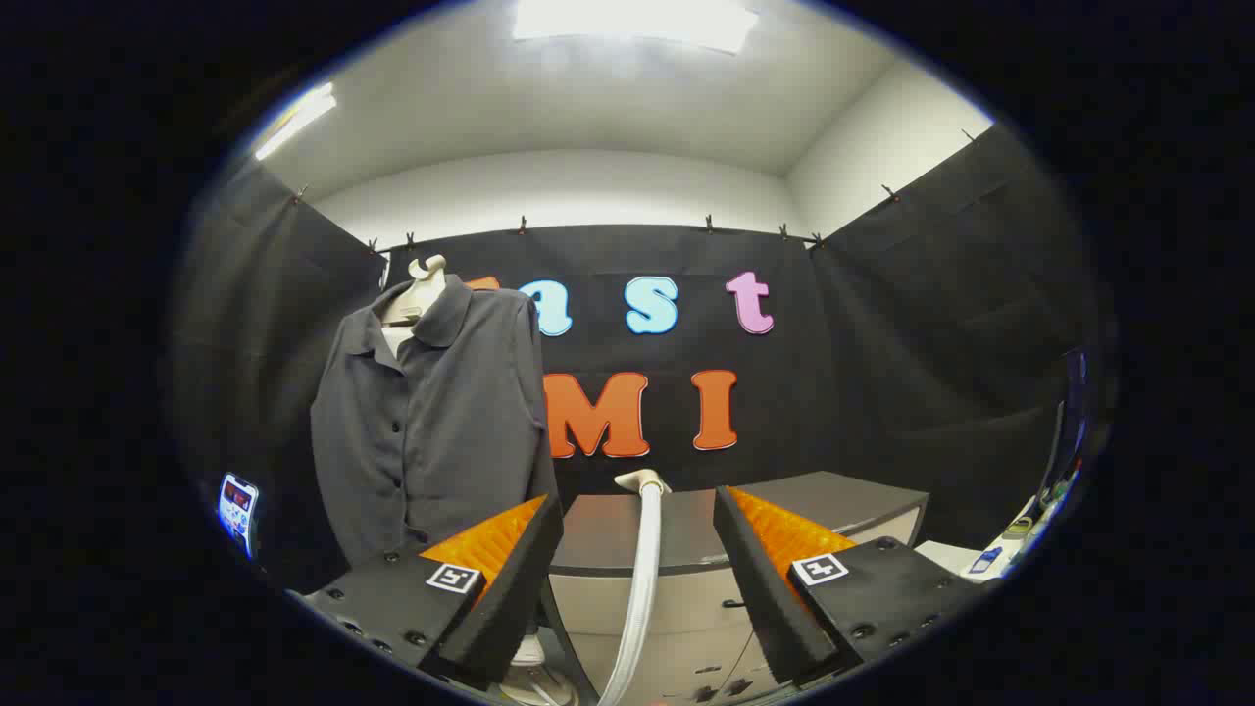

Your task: Iron the clothes twice with a garment steamer, once on the left side and once on the right side.

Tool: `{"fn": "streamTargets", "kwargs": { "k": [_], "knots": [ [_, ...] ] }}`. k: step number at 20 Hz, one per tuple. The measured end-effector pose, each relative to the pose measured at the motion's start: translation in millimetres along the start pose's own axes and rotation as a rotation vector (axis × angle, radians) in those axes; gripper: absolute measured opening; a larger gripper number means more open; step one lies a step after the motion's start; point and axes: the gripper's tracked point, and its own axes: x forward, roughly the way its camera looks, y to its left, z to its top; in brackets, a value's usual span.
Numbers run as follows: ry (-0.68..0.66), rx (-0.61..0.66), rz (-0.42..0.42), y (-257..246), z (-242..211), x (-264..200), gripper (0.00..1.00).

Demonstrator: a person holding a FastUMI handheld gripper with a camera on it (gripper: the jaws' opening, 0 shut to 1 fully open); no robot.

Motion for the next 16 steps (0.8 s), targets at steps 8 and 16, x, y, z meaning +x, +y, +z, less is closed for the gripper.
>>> {"fn": "streamTargets", "kwargs": {
  "k": [8, 16],
  "knots": [
    [0.046, 0.020, -0.072, 10, 13, 13, 0.99],
    [0.040, 0.038, -0.051, -4, -11, -20, 0.99]
  ]
}}
